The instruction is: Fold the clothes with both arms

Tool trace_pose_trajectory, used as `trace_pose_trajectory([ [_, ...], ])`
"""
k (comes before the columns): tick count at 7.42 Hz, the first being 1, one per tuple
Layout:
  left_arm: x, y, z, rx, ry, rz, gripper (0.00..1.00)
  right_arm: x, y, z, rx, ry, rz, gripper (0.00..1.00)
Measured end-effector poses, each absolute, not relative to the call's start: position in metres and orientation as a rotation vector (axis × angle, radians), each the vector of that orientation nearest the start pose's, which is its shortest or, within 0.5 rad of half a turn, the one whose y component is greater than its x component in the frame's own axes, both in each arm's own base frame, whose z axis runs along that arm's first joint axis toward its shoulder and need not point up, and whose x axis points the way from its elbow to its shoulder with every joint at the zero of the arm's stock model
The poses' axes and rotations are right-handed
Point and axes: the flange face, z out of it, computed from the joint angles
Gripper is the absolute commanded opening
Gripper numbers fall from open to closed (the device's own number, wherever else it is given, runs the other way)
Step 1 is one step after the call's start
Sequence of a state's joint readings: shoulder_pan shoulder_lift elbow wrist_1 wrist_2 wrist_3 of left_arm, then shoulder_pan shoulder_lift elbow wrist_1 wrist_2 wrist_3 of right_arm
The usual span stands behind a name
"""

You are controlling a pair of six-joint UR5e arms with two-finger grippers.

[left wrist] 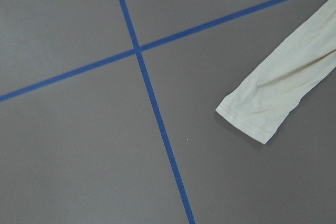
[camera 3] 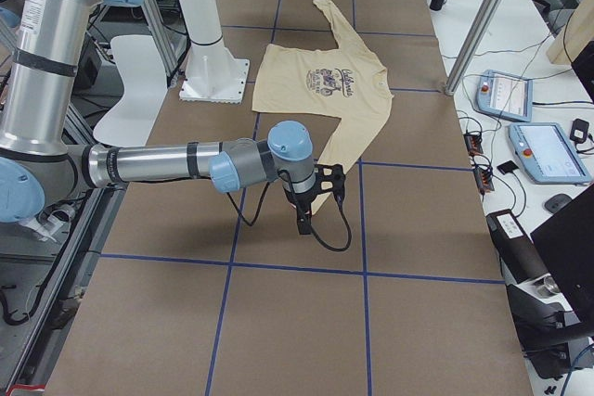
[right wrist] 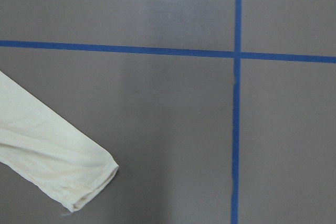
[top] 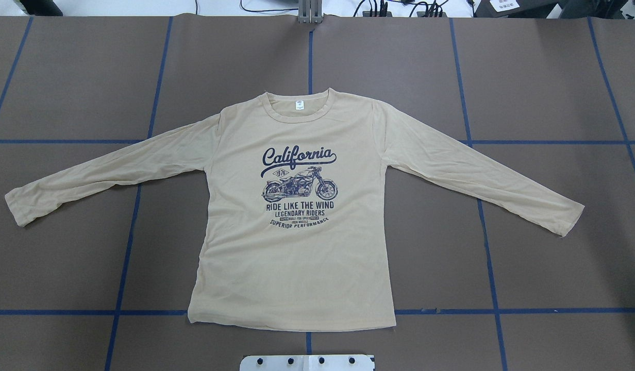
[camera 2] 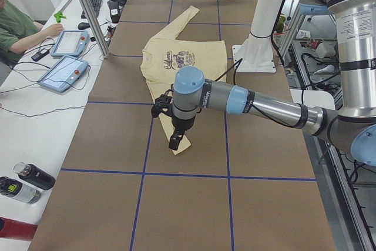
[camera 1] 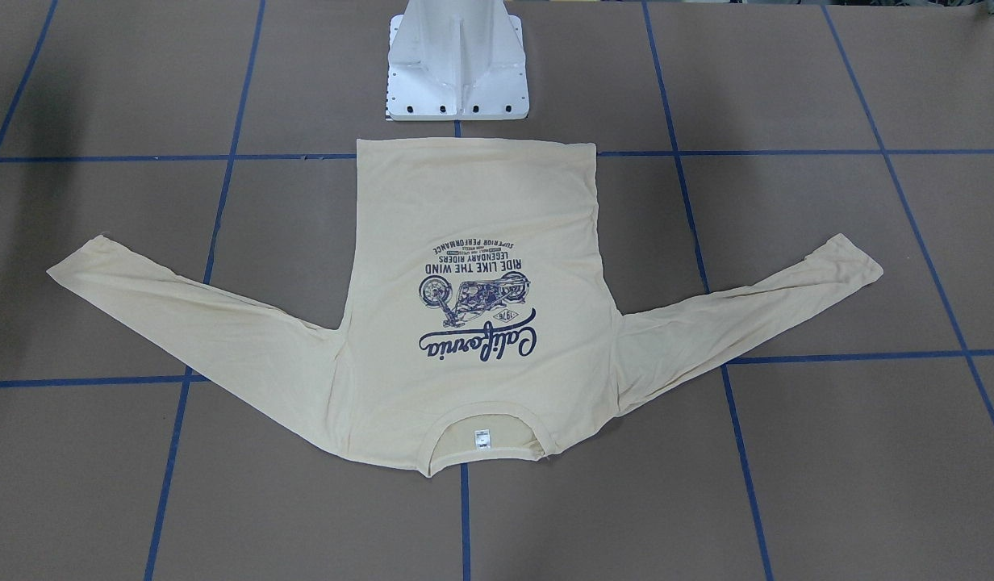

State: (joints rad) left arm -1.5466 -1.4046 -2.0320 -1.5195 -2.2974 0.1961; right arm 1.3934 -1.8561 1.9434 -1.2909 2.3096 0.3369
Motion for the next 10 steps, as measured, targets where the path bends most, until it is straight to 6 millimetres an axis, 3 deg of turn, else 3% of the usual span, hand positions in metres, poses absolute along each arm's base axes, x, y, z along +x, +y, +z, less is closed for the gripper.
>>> trace_pose_trajectory([
  [3, -0.055, -0.436, 0.498, 0.339, 0.701, 0.319, 1.00, -0.095, -0.392, 0.556, 0.155, -0.840, 0.078, 0.98],
  [4, -0.055, -0.437, 0.497, 0.341, 0.702, 0.321, 1.00, -0.123, -0.388, 0.562, 0.179, -0.845, 0.103, 0.89],
  [5, -0.055, -0.437, 0.497, 0.341, 0.702, 0.322, 1.00, -0.144, -0.384, 0.577, 0.211, -0.857, 0.116, 0.70],
  [7, -0.055, -0.437, 0.498, 0.338, 0.703, 0.321, 1.00, -0.163, -0.379, 0.607, 0.258, -0.892, 0.132, 0.47],
  [10, -0.055, -0.438, 0.501, 0.332, 0.704, 0.319, 1.00, -0.177, -0.391, 0.630, 0.261, -0.885, 0.139, 0.44],
])
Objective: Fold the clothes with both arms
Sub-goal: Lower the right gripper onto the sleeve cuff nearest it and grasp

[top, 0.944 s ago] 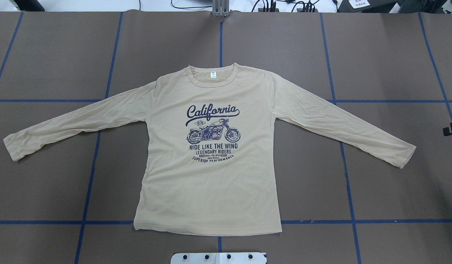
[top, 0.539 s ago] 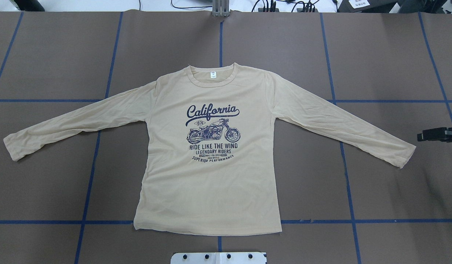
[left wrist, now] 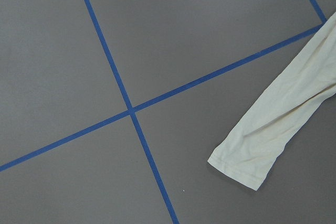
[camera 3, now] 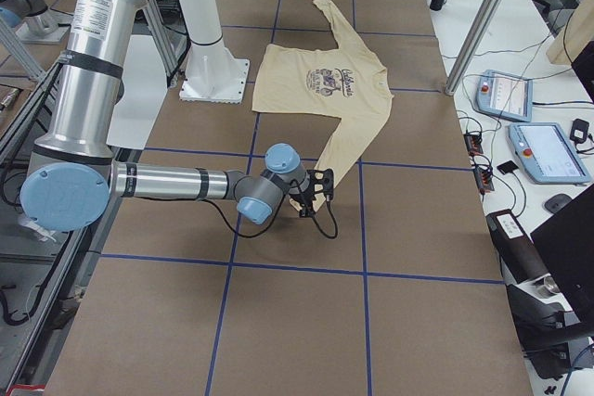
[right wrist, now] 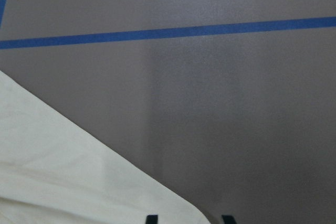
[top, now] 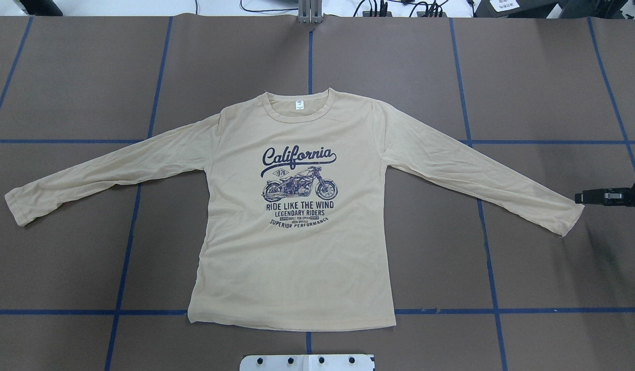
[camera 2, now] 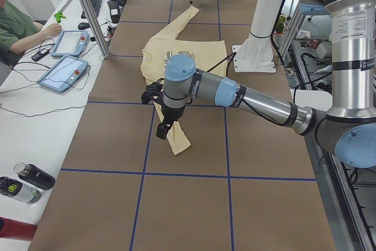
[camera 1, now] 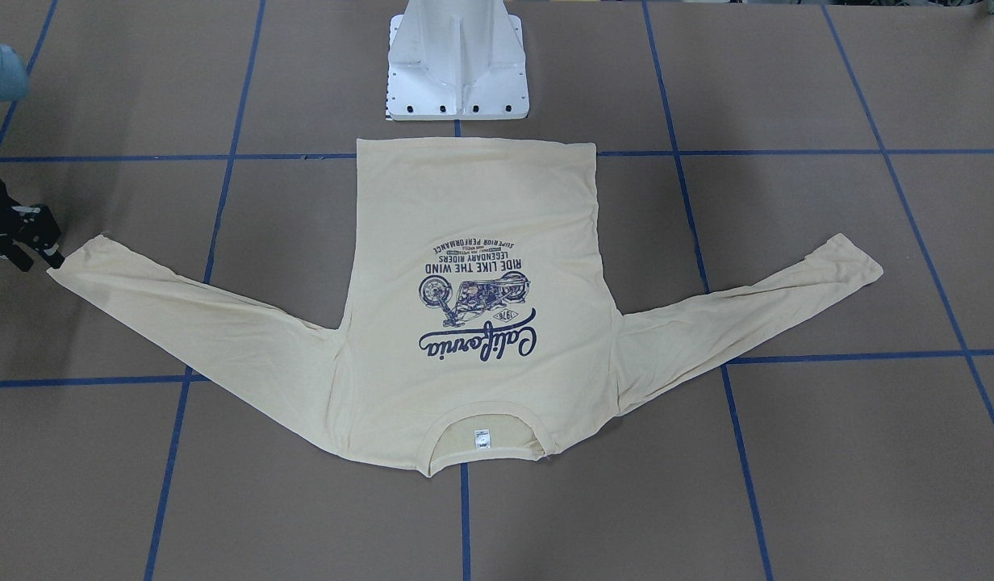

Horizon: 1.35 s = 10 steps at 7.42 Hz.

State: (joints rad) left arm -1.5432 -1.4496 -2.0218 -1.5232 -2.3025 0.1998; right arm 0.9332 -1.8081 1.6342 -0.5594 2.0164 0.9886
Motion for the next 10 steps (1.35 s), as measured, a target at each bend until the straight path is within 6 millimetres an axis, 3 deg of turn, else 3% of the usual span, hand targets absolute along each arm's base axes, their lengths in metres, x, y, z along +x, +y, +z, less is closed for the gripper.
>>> trace_pose_trajectory([
  [3, -0.055, -0.438, 0.500, 0.333, 0.704, 0.319, 1.00, -0.186, -0.396, 0.639, 0.252, -0.874, 0.137, 0.40],
  [9, -0.055, -0.438, 0.500, 0.332, 0.705, 0.320, 1.00, -0.189, -0.381, 0.656, 0.215, -0.851, 0.122, 0.40],
  [10, -0.055, -0.438, 0.500, 0.332, 0.705, 0.320, 1.00, -0.187, -0.378, 0.658, 0.212, -0.846, 0.124, 0.23],
])
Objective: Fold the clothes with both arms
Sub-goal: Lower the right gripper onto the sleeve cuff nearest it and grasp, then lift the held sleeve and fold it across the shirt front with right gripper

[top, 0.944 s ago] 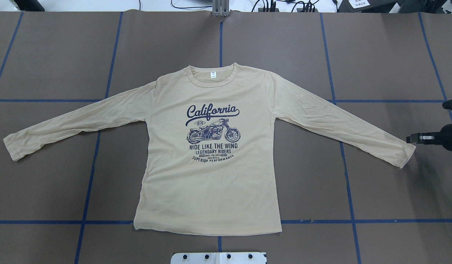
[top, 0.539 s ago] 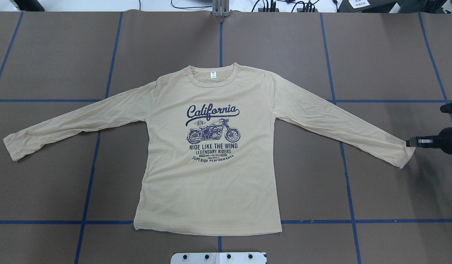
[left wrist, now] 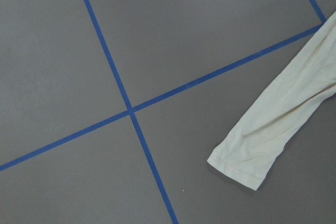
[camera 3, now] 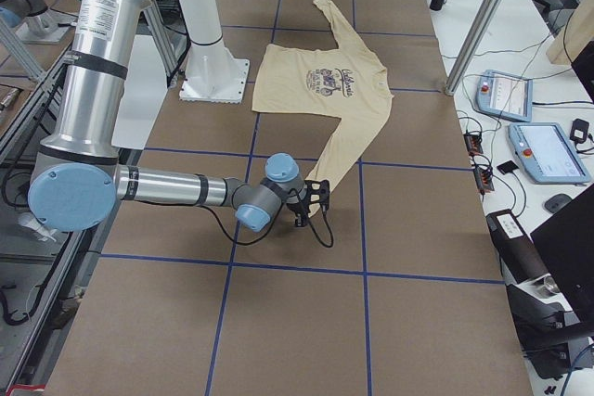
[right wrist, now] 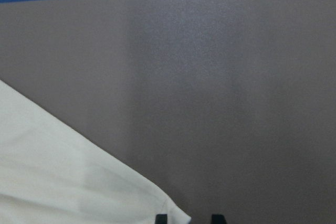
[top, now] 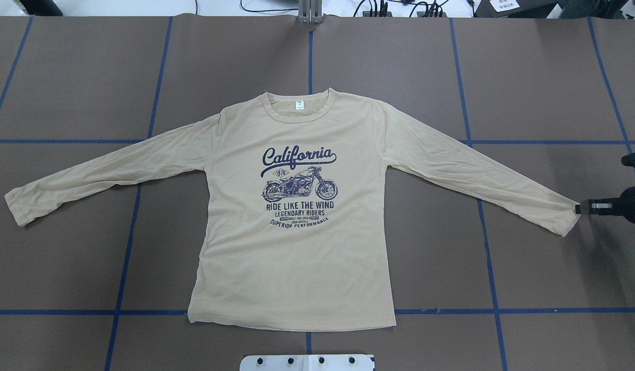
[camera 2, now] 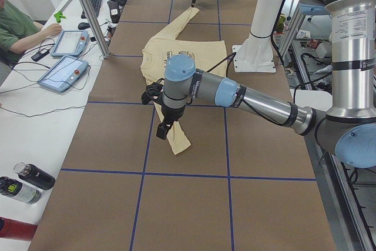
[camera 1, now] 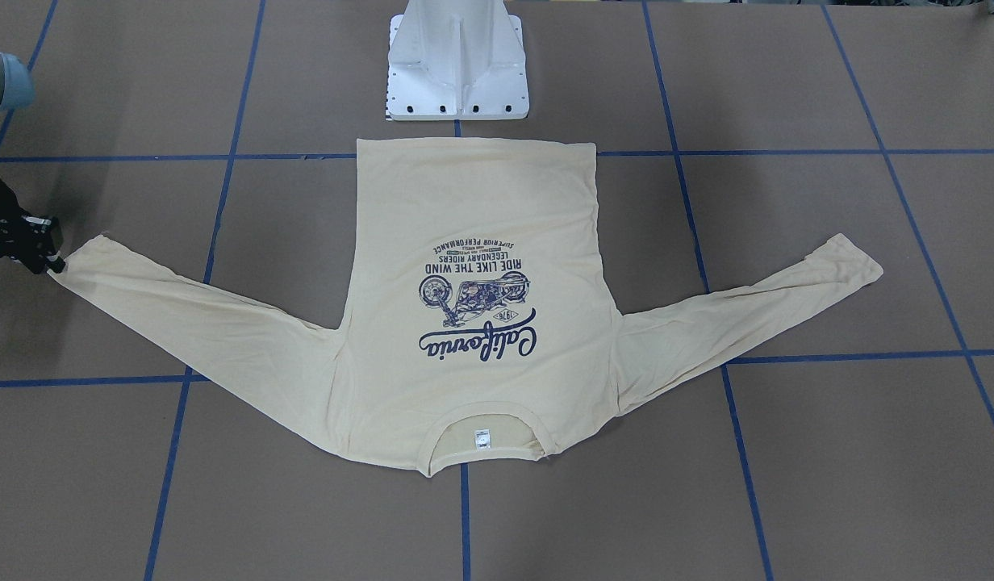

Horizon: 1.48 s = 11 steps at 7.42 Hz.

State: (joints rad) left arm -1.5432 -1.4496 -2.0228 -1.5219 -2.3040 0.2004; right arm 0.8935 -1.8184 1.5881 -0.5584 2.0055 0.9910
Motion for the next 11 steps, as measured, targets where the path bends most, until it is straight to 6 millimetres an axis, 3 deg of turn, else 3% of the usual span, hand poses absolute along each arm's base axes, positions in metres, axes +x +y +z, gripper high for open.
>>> trace_pose_trajectory([
  [1, -0.0546, -0.4376, 0.5002, 0.332, 0.705, 0.320, 1.00, -0.1867, -0.3772, 0.6589, 0.210, -0.844, 0.124, 0.13],
  [5, -0.0548, -0.4371, 0.5011, 0.331, 0.705, 0.319, 1.00, -0.1921, -0.3796, 0.6537, 0.213, -0.852, 0.128, 0.17],
  [7, -0.0546, -0.4368, 0.5019, 0.329, 0.706, 0.319, 1.00, -0.1928, -0.3799, 0.6530, 0.213, -0.853, 0.128, 0.31],
  [11, -0.0546, -0.4367, 0.5026, 0.328, 0.706, 0.318, 1.00, -0.1957, -0.3808, 0.6518, 0.219, -0.852, 0.126, 0.21],
])
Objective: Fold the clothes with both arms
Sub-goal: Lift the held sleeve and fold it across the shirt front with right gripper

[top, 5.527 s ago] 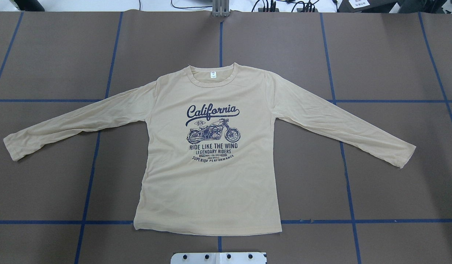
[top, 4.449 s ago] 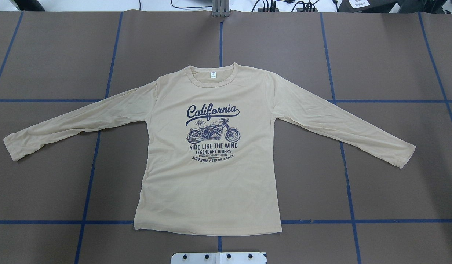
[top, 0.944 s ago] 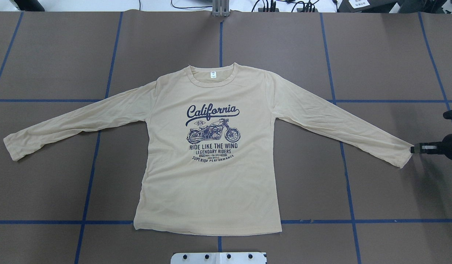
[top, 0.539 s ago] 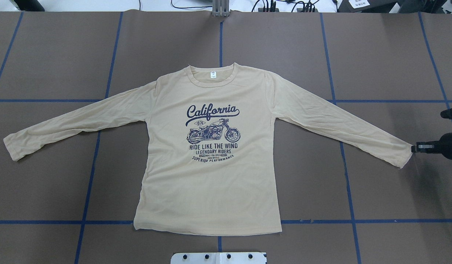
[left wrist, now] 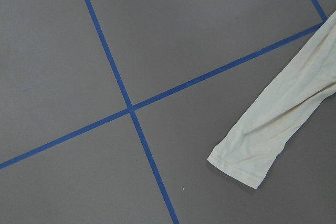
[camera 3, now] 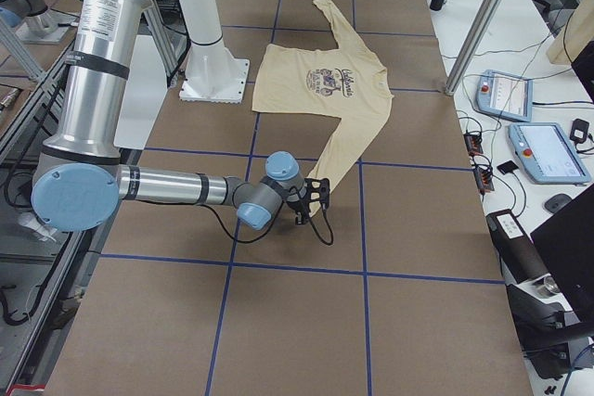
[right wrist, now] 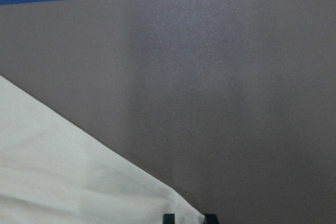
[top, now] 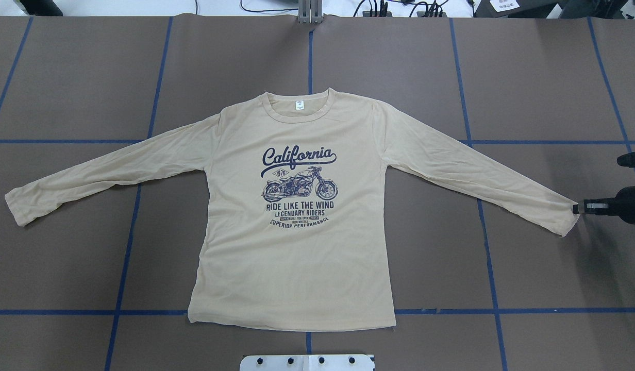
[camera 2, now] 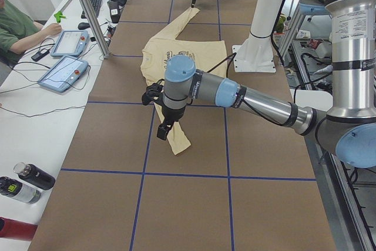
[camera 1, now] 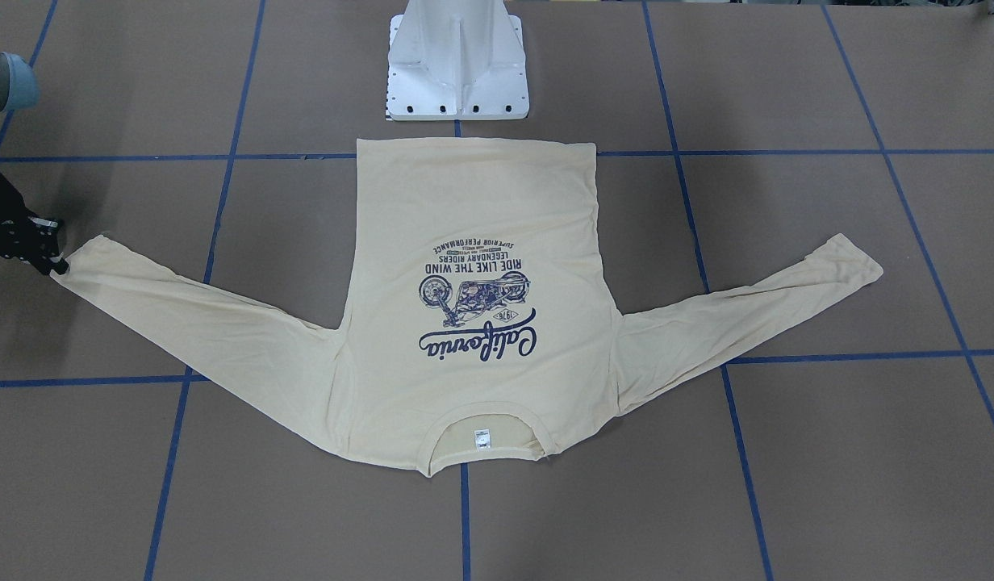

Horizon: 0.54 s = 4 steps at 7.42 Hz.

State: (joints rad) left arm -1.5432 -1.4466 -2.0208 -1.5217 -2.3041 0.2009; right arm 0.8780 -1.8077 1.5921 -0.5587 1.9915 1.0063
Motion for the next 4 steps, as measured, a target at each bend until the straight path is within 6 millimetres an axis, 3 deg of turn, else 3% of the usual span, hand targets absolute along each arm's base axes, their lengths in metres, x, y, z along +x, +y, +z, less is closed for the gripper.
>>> trace_pose_trajectory([
  [1, -0.0546, -0.4367, 0.5027, 0.327, 0.706, 0.318, 1.00, -0.1975, -0.3821, 0.6507, 0.220, -0.853, 0.125, 0.15],
  [2, -0.0547, -0.4365, 0.5028, 0.327, 0.706, 0.318, 1.00, -0.1987, -0.3829, 0.6499, 0.218, -0.854, 0.130, 0.00],
  [4, -0.0548, -0.4363, 0.5033, 0.326, 0.706, 0.318, 1.00, -0.1996, -0.3832, 0.6482, 0.214, -0.858, 0.142, 0.00],
])
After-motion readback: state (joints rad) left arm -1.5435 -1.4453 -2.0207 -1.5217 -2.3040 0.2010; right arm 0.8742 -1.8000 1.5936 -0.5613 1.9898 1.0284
